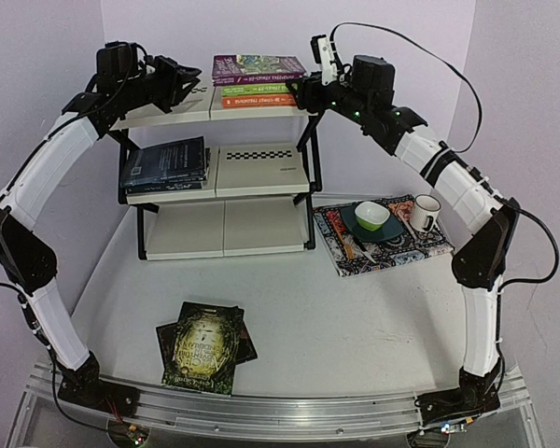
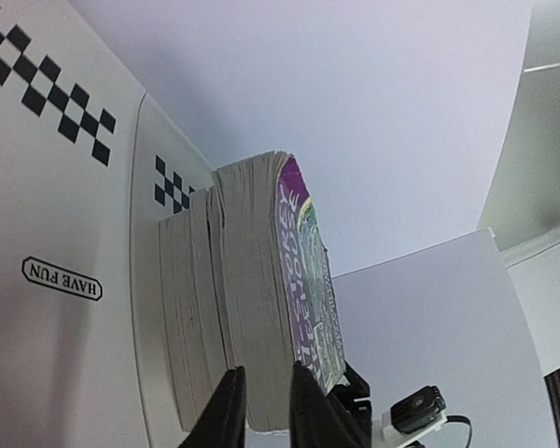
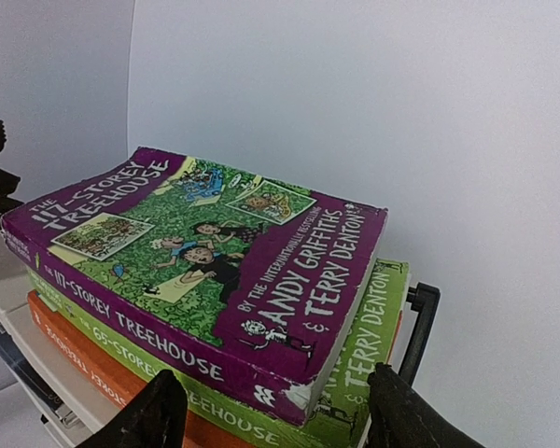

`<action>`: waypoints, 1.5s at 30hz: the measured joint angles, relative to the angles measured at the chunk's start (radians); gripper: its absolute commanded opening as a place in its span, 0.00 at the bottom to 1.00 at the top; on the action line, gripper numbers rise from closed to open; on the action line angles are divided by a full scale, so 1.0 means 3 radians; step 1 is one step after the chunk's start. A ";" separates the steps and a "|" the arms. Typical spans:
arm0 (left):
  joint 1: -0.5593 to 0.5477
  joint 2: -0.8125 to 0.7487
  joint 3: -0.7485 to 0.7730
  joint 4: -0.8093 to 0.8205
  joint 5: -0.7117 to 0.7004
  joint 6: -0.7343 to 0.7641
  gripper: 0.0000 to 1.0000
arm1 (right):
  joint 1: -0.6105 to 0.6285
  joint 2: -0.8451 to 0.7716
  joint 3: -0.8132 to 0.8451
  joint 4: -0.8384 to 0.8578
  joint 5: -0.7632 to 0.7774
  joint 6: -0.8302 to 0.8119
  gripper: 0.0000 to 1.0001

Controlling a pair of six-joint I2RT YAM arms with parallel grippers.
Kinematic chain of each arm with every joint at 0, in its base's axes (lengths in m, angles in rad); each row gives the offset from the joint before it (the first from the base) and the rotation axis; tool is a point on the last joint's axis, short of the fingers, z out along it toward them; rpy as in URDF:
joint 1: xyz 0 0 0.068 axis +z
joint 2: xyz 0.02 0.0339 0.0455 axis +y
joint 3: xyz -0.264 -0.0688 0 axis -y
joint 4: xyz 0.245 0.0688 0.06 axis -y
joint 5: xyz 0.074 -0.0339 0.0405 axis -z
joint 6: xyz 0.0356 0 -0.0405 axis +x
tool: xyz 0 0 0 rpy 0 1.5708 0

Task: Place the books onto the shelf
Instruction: Adjust the book pile on the shelf.

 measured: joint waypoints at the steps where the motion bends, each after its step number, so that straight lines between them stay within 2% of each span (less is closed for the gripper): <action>1: 0.0000 -0.0009 -0.0001 0.0000 -0.0025 -0.0006 0.08 | 0.0000 -0.0003 -0.0006 0.0008 0.0000 -0.0001 0.67; 3: 0.0000 -0.0031 -0.0003 -0.0001 -0.0071 0.0015 0.00 | 0.0000 -0.0011 -0.0029 0.0015 0.0000 -0.0011 0.68; 4: 0.0000 -0.0039 -0.0003 0.0001 -0.0083 0.0028 0.00 | 0.0000 -0.0018 -0.0039 0.0022 0.0000 -0.0014 0.68; 17: 0.0000 0.0088 0.0168 0.0004 0.0031 -0.0061 0.00 | 0.0000 -0.0189 -0.0273 0.0043 -0.0001 -0.0050 0.75; 45: -0.0005 0.0483 0.0532 0.0009 0.0304 -0.0280 0.00 | 0.0000 -0.0455 -0.0582 0.0161 -0.0001 -0.0114 0.76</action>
